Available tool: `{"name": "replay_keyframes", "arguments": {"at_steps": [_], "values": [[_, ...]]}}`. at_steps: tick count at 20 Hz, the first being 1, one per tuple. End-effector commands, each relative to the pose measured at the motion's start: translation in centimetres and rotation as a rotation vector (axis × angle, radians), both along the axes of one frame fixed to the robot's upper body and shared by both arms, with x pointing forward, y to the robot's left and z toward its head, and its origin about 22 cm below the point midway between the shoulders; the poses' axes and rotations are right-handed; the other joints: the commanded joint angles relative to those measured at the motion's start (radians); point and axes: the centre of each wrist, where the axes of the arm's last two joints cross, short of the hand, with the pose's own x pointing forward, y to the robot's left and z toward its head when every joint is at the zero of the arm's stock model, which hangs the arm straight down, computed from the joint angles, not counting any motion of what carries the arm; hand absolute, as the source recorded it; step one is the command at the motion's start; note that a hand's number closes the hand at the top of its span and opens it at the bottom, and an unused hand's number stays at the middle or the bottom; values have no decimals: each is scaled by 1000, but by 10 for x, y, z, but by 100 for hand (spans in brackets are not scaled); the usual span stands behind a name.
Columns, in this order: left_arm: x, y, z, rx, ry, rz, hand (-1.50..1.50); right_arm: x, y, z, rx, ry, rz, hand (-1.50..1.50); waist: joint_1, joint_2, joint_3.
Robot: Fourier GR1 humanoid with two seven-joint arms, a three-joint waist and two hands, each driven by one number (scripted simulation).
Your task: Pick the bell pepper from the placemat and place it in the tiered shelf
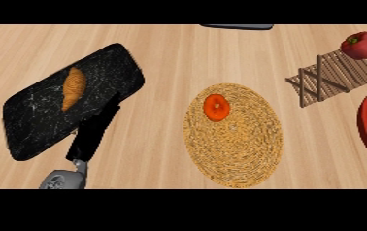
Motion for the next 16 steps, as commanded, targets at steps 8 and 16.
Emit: {"name": "replay_keyframes", "arguments": {"at_steps": [8,16], "values": [[-3,10,1,10,-1,13,0,-80,-85,27,185,-117,-459,-150,-15,8,5],[-3,9,0,-16,-11,40,0,-134,-123,14,142,-102,-474,-150,-36,10,12]]}}
